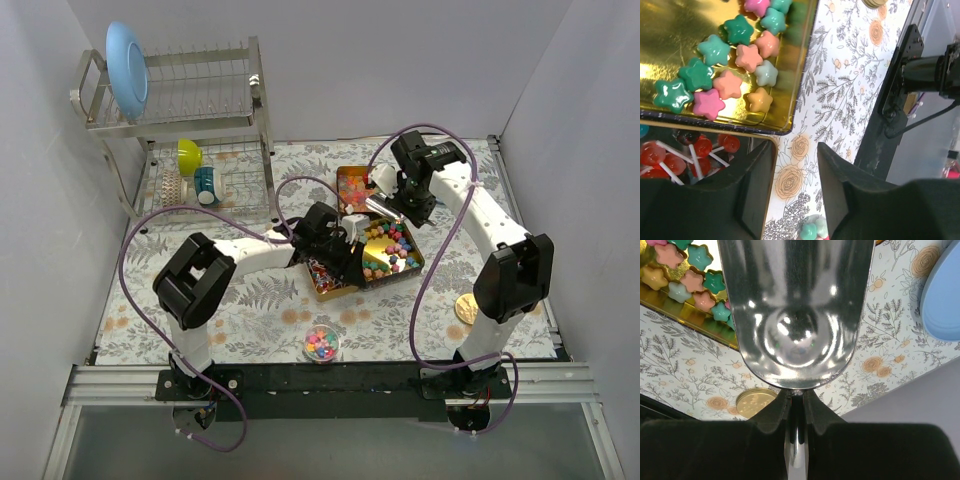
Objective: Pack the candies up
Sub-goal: Move the storage box to the center of the board, then adjust the spatula.
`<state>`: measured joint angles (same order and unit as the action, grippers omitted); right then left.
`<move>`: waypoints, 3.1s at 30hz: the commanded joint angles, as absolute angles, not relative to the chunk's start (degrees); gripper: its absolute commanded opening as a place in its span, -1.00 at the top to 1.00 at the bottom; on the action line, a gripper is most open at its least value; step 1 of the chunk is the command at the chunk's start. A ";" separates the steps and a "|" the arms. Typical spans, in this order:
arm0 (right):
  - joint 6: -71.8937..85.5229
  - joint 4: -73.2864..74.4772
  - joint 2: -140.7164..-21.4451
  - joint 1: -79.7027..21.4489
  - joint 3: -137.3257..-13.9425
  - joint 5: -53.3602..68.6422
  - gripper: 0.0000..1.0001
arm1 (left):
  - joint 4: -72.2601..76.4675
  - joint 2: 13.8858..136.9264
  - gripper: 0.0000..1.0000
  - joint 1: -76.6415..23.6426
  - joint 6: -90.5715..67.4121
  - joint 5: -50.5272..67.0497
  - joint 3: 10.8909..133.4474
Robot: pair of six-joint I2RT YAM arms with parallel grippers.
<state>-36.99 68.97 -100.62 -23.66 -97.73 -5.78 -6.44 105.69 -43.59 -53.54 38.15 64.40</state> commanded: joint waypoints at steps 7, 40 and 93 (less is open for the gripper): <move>-40.07 71.53 -99.05 -22.85 -101.78 -3.70 0.97 | -18.37 92.14 0.01 -37.37 -44.21 39.28 70.93; -45.97 67.06 -93.25 -34.89 -103.62 13.43 0.97 | 2.43 100.72 0.98 -22.68 -71.88 60.98 68.48; -53.08 61.97 -81.30 -23.03 -84.73 33.66 0.03 | 22.59 104.94 1.00 -21.27 -88.33 73.74 63.81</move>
<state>-50.15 60.36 -81.08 -23.22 -85.34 32.80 22.63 108.42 -21.17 -89.32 72.66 63.44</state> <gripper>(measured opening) 0.484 0.032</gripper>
